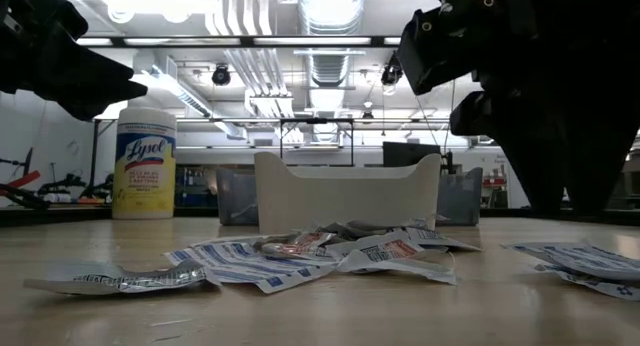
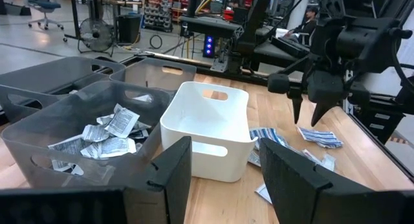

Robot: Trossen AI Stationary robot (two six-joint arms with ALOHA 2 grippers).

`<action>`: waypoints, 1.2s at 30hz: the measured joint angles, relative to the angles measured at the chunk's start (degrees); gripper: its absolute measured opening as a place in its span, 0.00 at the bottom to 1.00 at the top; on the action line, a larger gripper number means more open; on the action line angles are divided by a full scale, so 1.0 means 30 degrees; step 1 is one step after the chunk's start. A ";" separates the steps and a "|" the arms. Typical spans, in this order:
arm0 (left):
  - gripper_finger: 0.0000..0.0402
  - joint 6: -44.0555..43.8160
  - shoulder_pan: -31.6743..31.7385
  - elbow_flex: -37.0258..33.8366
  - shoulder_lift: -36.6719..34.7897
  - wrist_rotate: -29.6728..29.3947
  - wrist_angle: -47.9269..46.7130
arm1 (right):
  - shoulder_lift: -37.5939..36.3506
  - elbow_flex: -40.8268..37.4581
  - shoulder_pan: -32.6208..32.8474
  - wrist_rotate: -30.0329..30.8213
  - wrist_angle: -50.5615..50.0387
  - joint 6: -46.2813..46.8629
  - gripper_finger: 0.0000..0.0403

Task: Pick & Place First Aid Supplies
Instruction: Put the blue bandage into the right black bin

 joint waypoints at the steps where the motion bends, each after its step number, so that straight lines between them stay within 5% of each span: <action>1: 0.44 0.0000 0.0000 0.0000 0.0000 0.0001 0.0000 | 0.0101 0.0000 0.0000 -0.0007 0.0021 0.0006 0.40; 27: 0.44 0.0590 0.0015 -0.0036 0.0022 -0.0001 0.0000 | 0.0078 -0.2211 -0.0066 -0.0663 0.1981 0.0283 0.41; 36: 0.44 0.0583 0.0015 -0.0036 0.0022 0.0000 -0.0007 | 0.0089 -0.2255 -0.0066 -0.0678 0.1930 0.0297 0.33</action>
